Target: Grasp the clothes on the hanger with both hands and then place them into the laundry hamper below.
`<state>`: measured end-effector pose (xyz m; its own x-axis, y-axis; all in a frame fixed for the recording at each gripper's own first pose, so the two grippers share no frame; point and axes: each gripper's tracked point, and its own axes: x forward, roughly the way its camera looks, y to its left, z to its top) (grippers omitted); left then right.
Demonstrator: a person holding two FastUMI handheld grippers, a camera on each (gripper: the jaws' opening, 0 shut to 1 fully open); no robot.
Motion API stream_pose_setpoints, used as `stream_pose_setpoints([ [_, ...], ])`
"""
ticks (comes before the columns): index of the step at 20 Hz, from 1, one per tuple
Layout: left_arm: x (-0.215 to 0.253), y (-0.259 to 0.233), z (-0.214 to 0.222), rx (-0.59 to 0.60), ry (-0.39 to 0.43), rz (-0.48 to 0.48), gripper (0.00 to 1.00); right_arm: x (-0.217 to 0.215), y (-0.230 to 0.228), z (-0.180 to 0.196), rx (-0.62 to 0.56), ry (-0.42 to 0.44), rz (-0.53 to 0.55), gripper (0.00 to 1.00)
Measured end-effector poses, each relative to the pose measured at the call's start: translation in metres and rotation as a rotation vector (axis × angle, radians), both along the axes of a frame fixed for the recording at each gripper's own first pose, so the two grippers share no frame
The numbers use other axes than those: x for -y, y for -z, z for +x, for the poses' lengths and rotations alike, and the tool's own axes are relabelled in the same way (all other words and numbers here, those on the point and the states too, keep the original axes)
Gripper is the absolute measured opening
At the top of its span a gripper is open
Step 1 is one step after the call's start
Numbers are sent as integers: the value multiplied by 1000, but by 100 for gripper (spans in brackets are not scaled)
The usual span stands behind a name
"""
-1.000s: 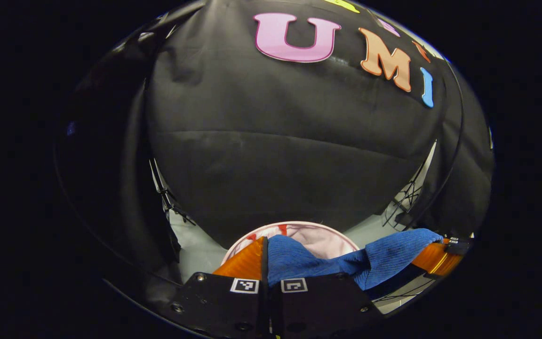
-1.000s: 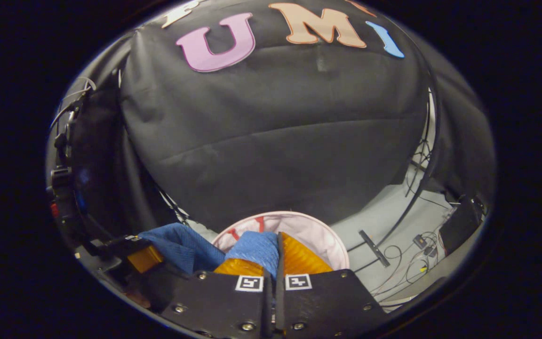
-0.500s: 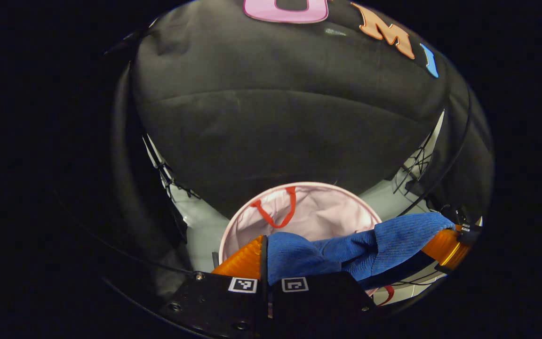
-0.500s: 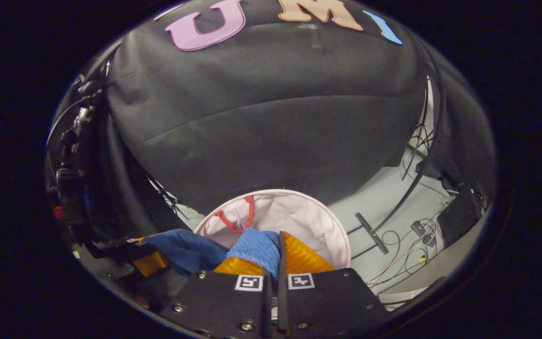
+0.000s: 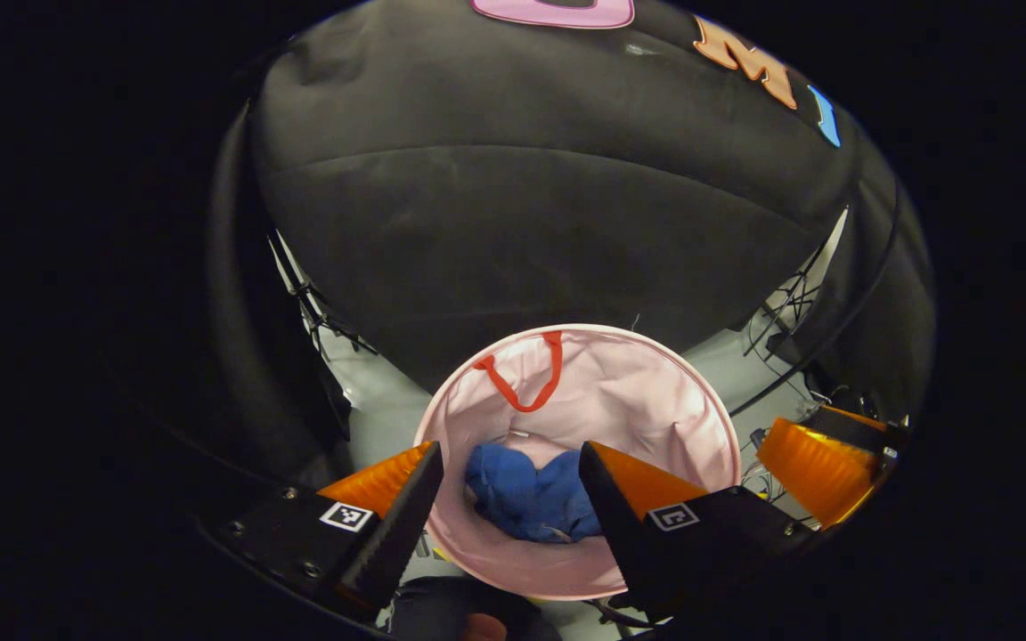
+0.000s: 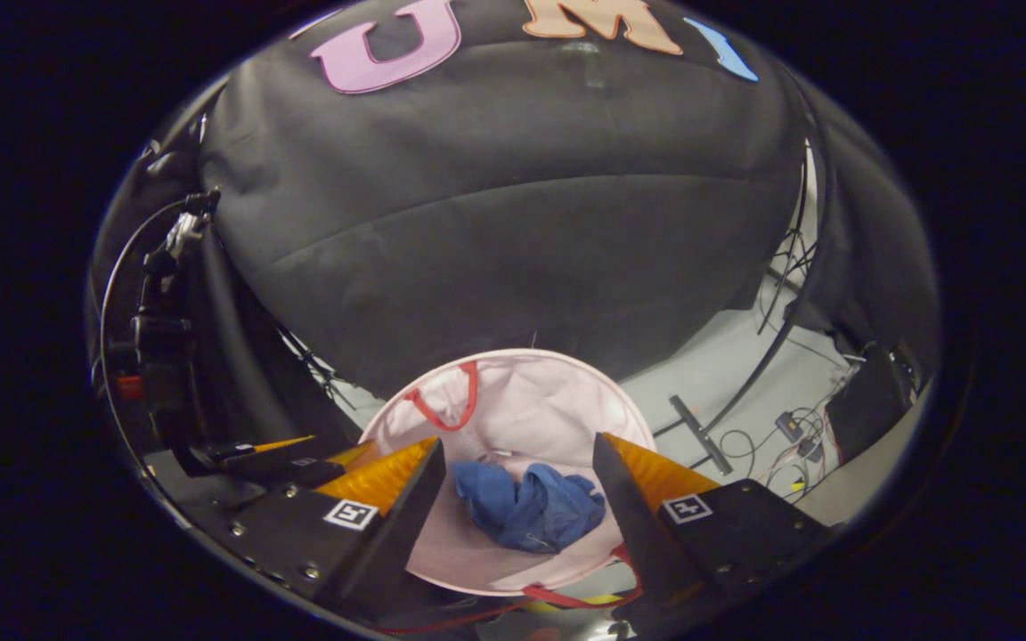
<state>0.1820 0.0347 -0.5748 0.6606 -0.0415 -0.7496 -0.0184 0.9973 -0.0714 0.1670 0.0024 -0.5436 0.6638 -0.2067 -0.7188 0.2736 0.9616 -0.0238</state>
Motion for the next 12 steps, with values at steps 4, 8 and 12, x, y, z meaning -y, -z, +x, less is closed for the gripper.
stream_pose_setpoints([
  [4, 1, -21, -1, 44, 10, 17, 97, 3, -20, -6, 37, 15, -8, 100],
  [8, 2, -58, -2, 116, 12, 10, 97, 8, -40, -12, 66, 28, -20, 100],
  [12, -6, -98, 1, 202, 5, 17, 97, 8, -68, -13, 108, 29, -23, 100],
])
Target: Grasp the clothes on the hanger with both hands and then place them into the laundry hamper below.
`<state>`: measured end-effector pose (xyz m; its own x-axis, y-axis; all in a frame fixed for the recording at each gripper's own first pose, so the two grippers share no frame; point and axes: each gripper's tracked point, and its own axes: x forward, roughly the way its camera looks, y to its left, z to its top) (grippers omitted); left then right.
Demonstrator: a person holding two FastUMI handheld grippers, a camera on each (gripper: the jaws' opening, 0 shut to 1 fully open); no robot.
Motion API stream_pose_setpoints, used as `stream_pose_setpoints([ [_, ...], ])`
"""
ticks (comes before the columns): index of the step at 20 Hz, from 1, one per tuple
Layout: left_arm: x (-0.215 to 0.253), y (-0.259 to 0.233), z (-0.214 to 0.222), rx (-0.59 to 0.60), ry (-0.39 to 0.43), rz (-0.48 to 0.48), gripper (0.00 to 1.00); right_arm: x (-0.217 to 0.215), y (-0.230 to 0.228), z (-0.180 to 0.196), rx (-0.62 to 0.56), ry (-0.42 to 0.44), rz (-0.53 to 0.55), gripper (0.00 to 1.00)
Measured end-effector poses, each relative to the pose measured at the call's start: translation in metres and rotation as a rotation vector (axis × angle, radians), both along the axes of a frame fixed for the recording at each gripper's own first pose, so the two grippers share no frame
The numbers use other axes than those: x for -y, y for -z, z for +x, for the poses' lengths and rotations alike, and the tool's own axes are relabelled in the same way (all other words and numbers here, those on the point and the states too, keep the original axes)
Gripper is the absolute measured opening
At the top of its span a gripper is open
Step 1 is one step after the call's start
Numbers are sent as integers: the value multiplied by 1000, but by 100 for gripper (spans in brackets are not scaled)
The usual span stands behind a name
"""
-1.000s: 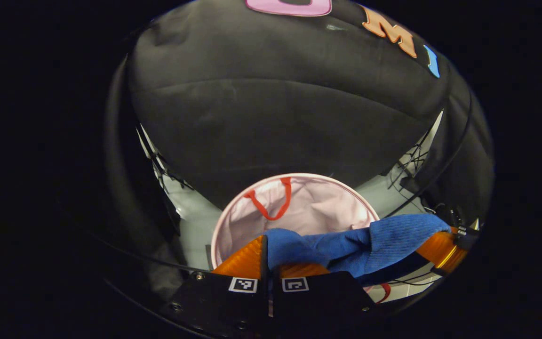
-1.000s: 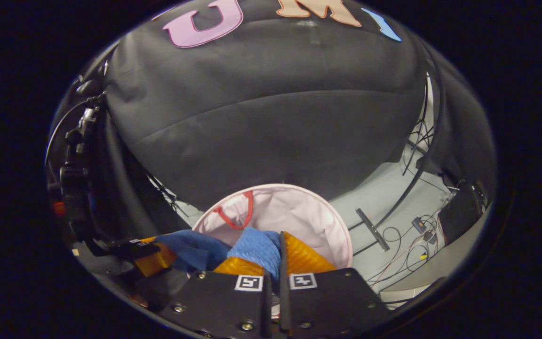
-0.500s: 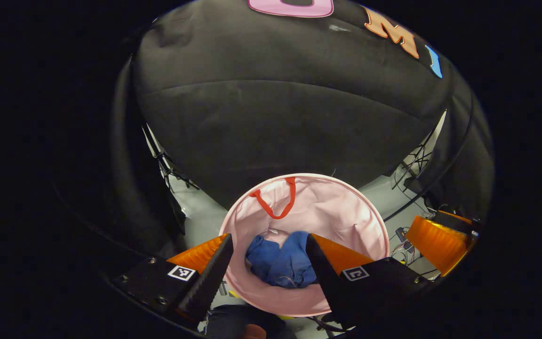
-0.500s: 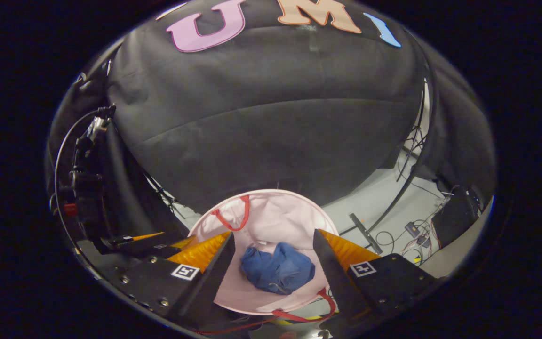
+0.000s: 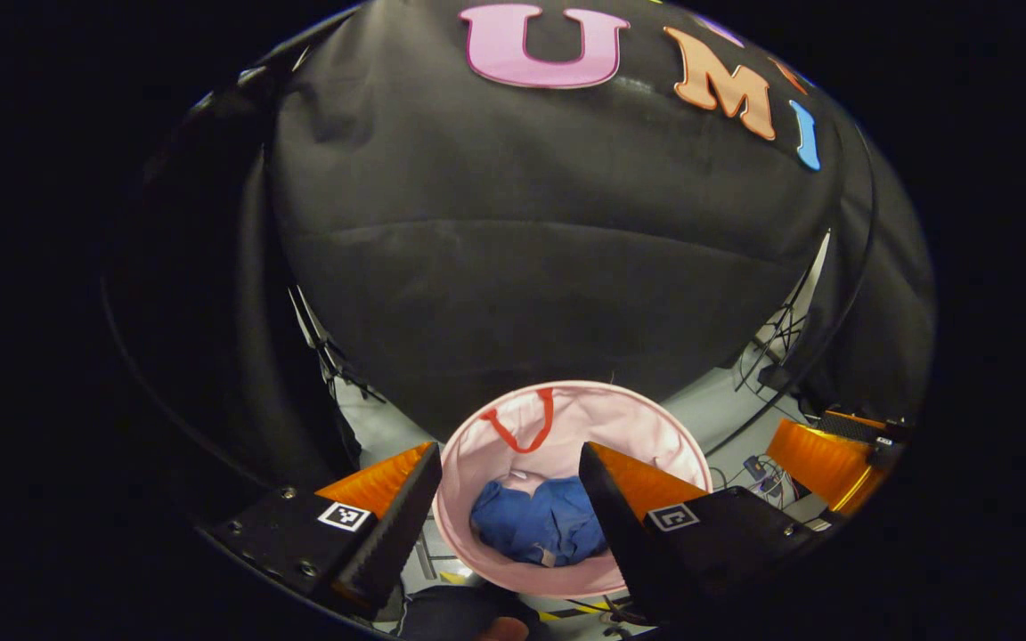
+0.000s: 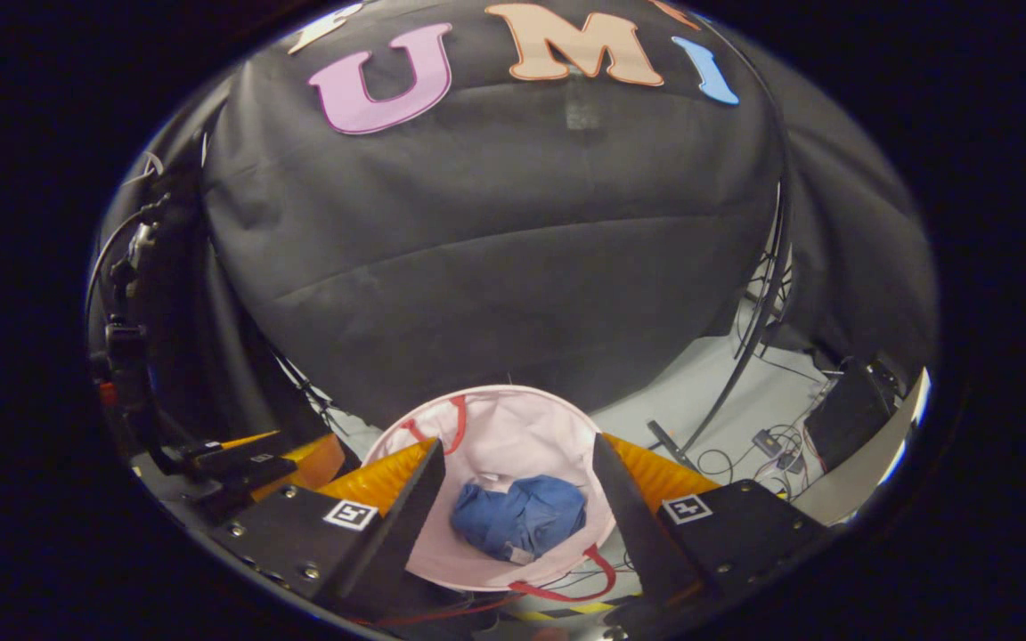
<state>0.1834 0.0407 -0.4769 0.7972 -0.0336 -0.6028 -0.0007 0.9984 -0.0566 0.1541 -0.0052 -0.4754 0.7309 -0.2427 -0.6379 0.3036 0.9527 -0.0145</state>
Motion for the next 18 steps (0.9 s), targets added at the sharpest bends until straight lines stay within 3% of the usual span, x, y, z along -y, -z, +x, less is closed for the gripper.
stream_pose_setpoints([
  [6, 3, -84, -5, 151, 1, -4, 97, -1, -79, 2, 130, -25, -59, 100],
  [7, 5, -98, -8, 179, 5, -4, 97, -4, -93, 1, 144, -36, -70, 95],
  [8, 5, -115, -11, 206, 7, -2, 97, -7, -108, 0, 163, -49, -75, 100],
  [11, 11, -161, -20, 292, 25, -5, 94, -16, -152, 1, 243, -87, -88, 100],
  [13, 12, -197, -28, 349, 35, 12, 97, -15, -180, -7, 279, -93, -104, 99],
  [14, 11, -215, -33, 385, 32, 24, 96, -16, -193, -12, 296, -96, -110, 94],
  [15, 13, -234, -33, 424, 32, 24, 97, -17, -206, -14, 321, -104, -117, 100],
  [17, 19, -262, -42, 466, 39, 9, 96, -19, -235, -15, 356, -128, -147, 94],
  [18, 18, -275, -49, 470, 29, 7, 93, -19, -251, -22, 372, -133, -157, 99],
])
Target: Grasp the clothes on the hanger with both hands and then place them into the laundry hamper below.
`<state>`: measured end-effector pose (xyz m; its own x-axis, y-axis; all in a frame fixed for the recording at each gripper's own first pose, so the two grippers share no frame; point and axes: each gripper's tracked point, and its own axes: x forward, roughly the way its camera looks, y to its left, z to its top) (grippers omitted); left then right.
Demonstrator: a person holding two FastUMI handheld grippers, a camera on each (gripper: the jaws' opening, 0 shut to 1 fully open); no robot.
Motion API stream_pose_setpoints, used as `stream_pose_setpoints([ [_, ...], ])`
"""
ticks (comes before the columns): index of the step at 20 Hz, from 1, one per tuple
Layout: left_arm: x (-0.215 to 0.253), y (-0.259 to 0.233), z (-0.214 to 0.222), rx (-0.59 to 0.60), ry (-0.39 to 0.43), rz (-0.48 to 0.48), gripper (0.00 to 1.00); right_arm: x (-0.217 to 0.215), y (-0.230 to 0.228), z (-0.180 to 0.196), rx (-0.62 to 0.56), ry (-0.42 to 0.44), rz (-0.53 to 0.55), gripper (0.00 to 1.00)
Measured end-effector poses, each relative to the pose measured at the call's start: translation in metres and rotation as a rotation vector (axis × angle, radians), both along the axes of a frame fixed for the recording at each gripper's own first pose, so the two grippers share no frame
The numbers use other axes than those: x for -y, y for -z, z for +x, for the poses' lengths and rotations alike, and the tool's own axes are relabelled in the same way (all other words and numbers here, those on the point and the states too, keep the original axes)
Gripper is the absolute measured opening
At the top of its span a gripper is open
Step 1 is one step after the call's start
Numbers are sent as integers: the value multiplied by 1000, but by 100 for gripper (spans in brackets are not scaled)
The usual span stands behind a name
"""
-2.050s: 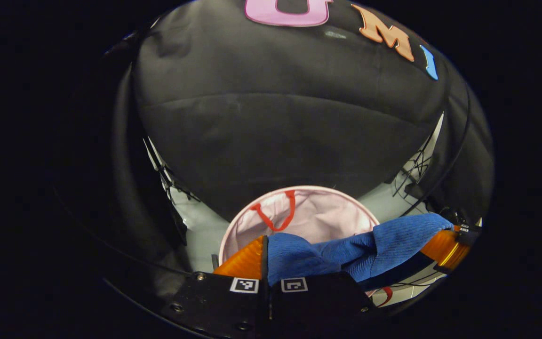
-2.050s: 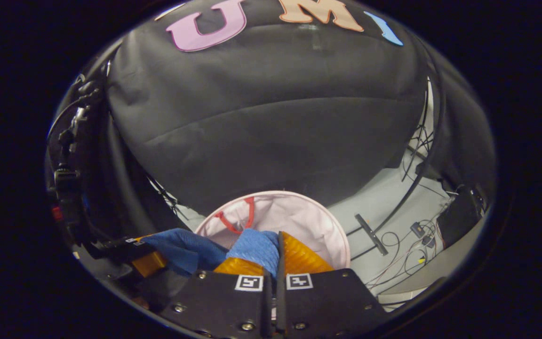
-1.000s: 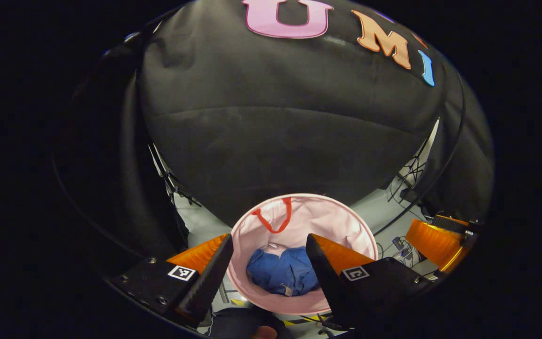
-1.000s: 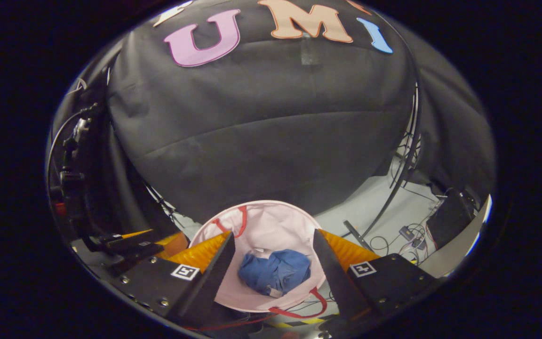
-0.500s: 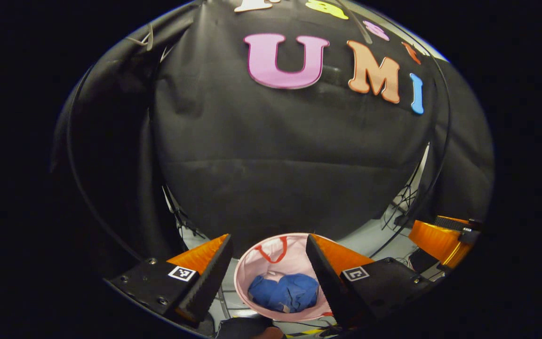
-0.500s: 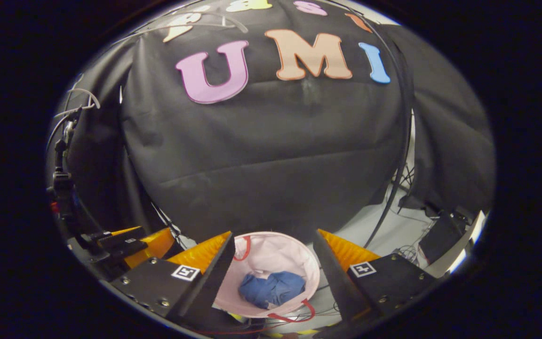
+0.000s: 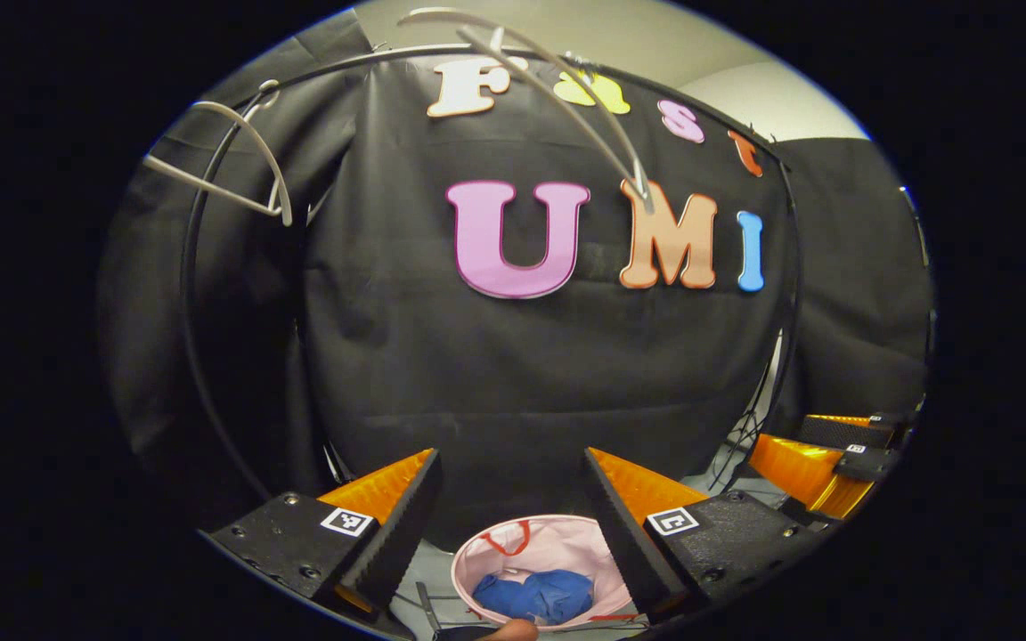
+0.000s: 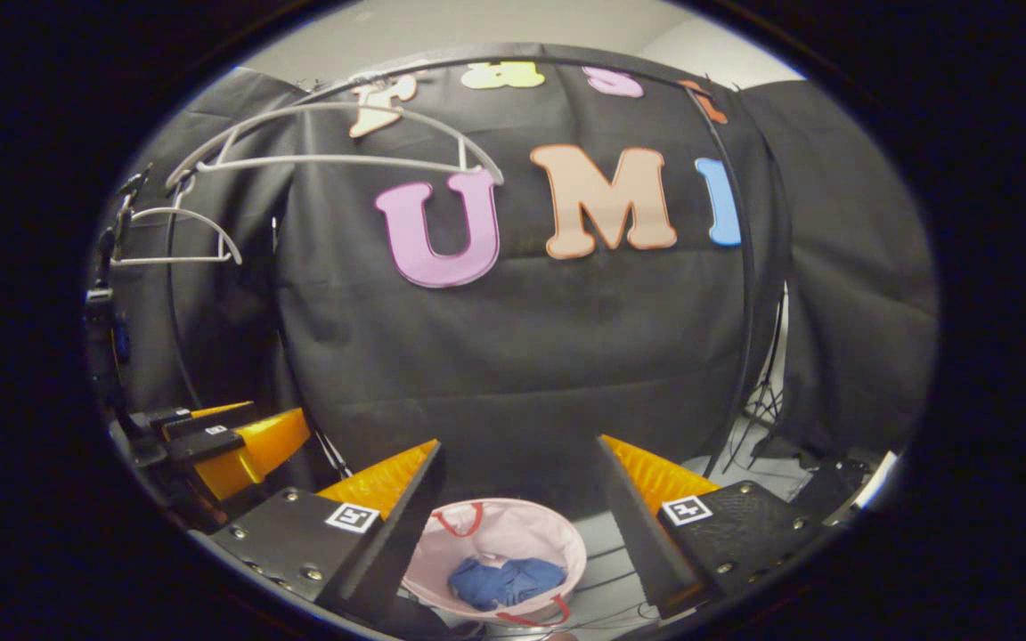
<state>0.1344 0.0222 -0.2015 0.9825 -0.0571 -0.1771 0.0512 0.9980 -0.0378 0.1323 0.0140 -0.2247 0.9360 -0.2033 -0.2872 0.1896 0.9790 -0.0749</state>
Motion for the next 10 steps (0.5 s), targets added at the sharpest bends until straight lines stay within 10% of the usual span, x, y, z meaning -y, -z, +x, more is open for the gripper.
stream_pose_setpoints([
  [10, -9, -93, -30, 155, -75, 1, 93, 4, -111, -33, 187, -23, 0, 100],
])
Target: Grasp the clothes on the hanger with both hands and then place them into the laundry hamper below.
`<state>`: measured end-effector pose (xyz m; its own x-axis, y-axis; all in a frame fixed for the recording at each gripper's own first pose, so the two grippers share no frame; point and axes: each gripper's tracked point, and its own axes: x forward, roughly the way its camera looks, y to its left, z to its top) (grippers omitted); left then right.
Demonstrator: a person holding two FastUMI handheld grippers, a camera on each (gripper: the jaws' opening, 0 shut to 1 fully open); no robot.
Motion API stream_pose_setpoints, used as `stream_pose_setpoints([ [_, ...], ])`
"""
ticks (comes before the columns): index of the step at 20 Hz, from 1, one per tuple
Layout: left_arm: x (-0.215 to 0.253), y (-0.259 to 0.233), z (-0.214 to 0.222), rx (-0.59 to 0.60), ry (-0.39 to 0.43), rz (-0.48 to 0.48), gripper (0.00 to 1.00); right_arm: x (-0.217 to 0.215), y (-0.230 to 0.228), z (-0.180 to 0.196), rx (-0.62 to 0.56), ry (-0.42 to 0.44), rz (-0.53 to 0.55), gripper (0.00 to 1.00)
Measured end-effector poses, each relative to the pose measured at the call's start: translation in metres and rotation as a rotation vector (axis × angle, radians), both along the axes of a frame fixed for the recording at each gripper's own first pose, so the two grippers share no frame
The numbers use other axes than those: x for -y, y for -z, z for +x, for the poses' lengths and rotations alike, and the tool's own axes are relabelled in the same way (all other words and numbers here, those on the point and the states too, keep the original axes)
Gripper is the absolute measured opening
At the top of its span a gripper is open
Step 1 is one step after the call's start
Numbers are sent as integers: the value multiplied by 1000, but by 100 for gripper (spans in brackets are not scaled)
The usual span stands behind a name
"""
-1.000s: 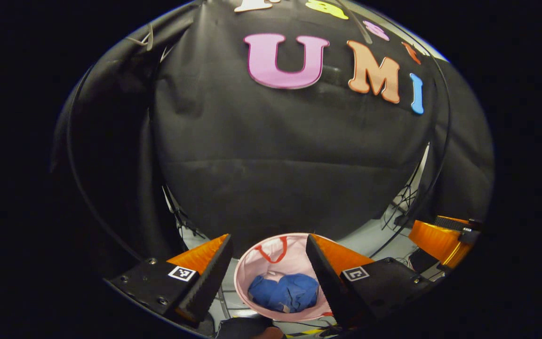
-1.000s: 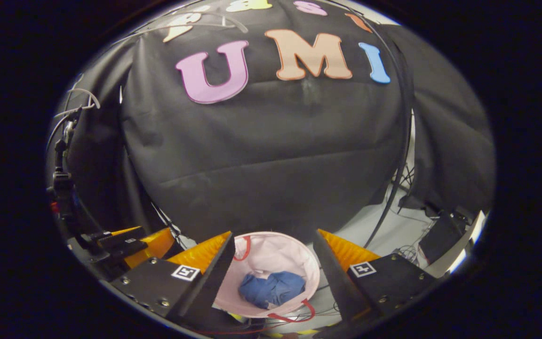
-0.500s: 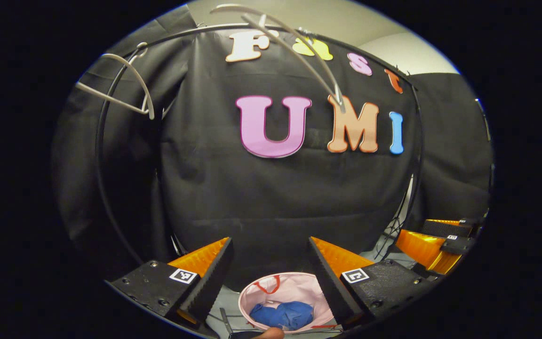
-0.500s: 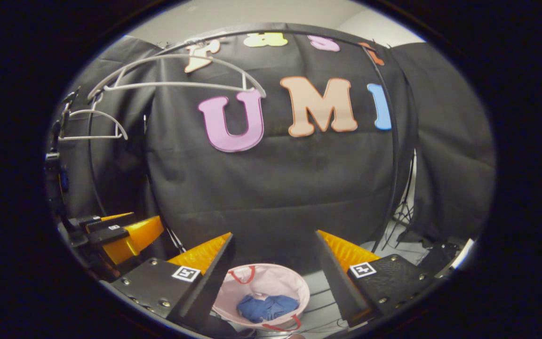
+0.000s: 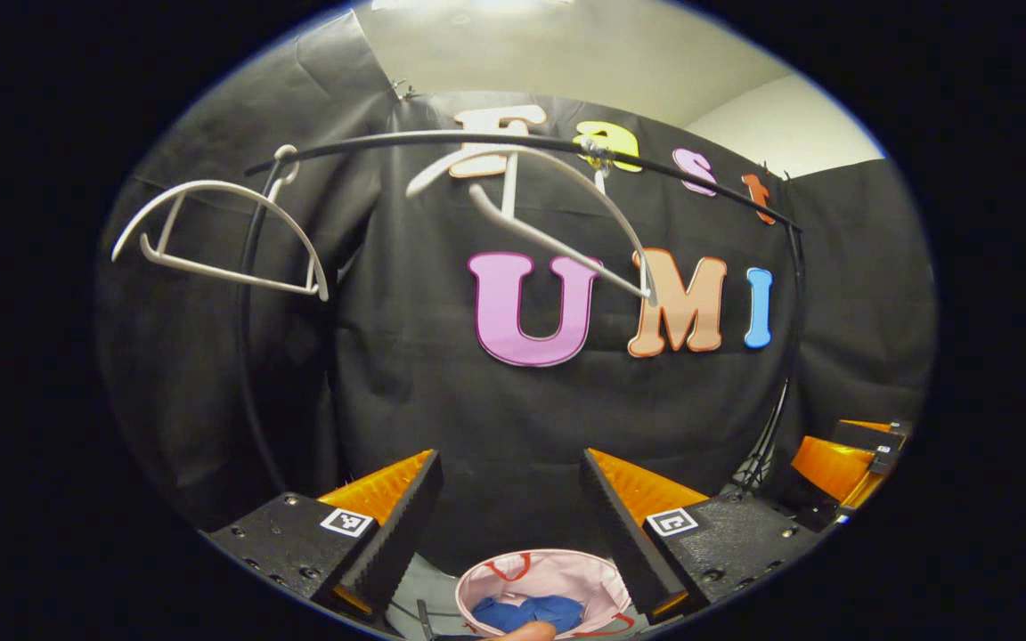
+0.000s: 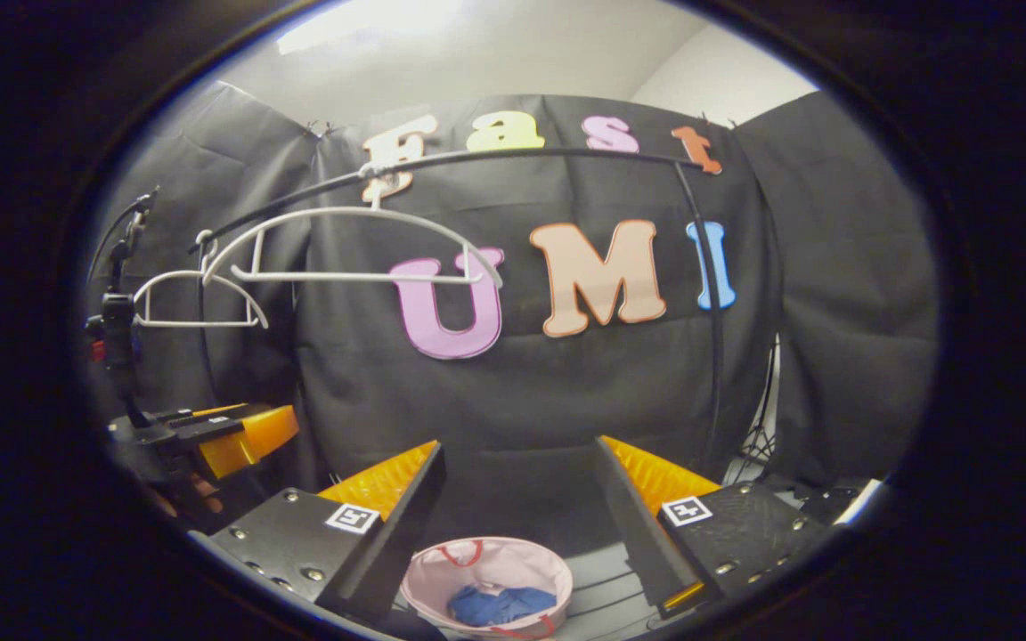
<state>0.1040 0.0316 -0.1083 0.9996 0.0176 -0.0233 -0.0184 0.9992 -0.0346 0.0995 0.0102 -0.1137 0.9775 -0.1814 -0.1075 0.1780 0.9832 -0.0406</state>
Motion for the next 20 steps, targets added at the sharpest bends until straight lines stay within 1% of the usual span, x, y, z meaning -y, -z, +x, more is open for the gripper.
stream_pose_setpoints([
  [1, 1, -6, -3, 16, -7, 3, 96, -1, -9, -6, 24, -5, 8, 94],
  [2, 0, -12, -7, 28, -16, 6, 93, -1, -18, -13, 42, -11, 12, 97],
  [3, 2, -17, -10, 47, -17, 3, 93, 0, -25, -18, 54, -13, 11, 99],
  [4, 6, -23, -13, 61, -9, -1, 93, -2, -33, -23, 61, -17, 6, 99],
  [5, 11, -27, -16, 63, 0, -4, 93, 0, -42, -25, 73, -12, -6, 94],
  [6, 16, -30, -17, 65, 8, -5, 92, 4, -49, -30, 84, -5, -14, 99],
  [7, 20, -30, -17, 54, 5, 0, 92, 6, -55, -33, 94, -8, -18, 99],
  [8, 21, -32, -18, 55, -4, 6, 92, 6, -58, -37, 99, -24, -29, 94],
  [9, 23, -33, -19, 60, 1, 11, 93, 4, -62, -41, 98, -53, -47, 94],
  [11, 25, -30, -21, 51, 17, 6, 93, 1, -67, -49, 102, -114, -96, 100],
  [12, 24, -30, -22, 51, 15, -2, 93, 2, -71, -52, 104, -128, -122, 100],
  [14, 20, -31, -22, 57, 8, -15, 93, 14, -79, -59, 114, -118, -153, 99],
  [15, 18, -34, -23, 71, 4, -18, 93, 18, -78, -63, 118, -102, -145, 96],
  [16, 13, -34, -22, 84, -9, -20, 93, 20, -78, -64, 124, -89, -125, 99],
  [17, 9, -33, -23, 89, -17, -21, 92, 19, -78, -65, 130, -91, -104, 94],
  [18, 8, -30, -23, 88, -16, -19, 92, 19, -77, -65, 131, -93, -87, 99],
  [19, 7, -27, -22, 77, -14, -17, 92, 20, -74, -65, 132, -93, -84, 96],
  [20, 7, -24, -22, 68, -10, -14, 93, 24, -72, -65, 130, -88, -84, 99],
])
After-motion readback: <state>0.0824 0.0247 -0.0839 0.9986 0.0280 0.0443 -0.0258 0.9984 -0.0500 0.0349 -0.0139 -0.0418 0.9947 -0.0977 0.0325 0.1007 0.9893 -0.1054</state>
